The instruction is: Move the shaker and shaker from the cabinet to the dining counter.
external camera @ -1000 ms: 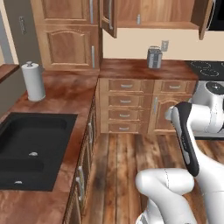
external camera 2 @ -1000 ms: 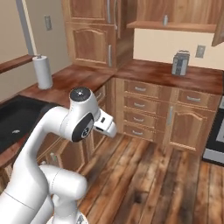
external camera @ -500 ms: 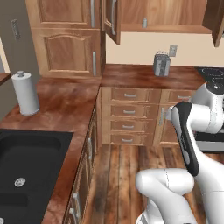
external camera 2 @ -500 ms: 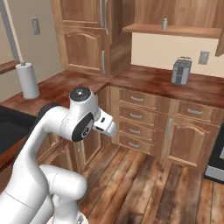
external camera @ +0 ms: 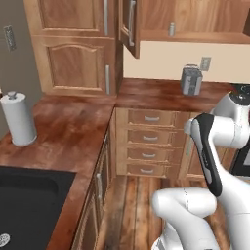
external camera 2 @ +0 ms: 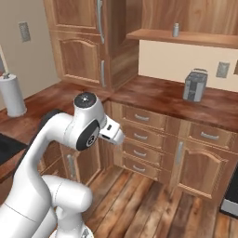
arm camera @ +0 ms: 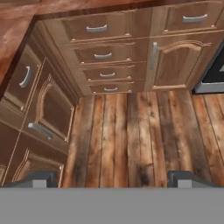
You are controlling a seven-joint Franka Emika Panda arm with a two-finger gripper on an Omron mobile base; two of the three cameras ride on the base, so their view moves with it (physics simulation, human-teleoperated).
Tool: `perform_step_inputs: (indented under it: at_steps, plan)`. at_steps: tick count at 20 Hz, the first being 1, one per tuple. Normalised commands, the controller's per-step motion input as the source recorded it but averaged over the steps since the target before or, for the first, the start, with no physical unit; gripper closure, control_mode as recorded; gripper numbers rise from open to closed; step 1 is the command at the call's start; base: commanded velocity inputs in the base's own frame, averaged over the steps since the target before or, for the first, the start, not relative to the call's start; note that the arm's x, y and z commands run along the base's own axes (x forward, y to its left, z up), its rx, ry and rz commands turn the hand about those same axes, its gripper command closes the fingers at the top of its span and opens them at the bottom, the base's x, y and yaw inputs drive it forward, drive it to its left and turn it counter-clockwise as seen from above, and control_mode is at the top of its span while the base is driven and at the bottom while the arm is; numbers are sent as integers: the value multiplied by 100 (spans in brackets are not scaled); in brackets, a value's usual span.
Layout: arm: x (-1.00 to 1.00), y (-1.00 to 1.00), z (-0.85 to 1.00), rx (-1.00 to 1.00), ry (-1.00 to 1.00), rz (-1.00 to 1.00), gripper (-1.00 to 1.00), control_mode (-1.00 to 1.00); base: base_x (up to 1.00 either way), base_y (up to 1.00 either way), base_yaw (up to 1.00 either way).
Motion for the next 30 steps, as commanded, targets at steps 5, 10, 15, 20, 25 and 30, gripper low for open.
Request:
perform_step_inputs:
  at_steps: [5,10,15,20,25,30]
  plan:
    - [0,0,0,0,0,0,-100,100,69,-32,0]
    - [0,0,0,0,0,0,-100,100,70,-30,0]
    - [0,0,0,0,0,0,-100,100,67,-16,-10]
    - [0,0,0,0,0,0,-100,100,68,-10,-6]
    - [0,0,0,0,0,0,-100,100,63,-15,0]
    - [0,0,0,0,0,0,-100,100,61,-13,0]
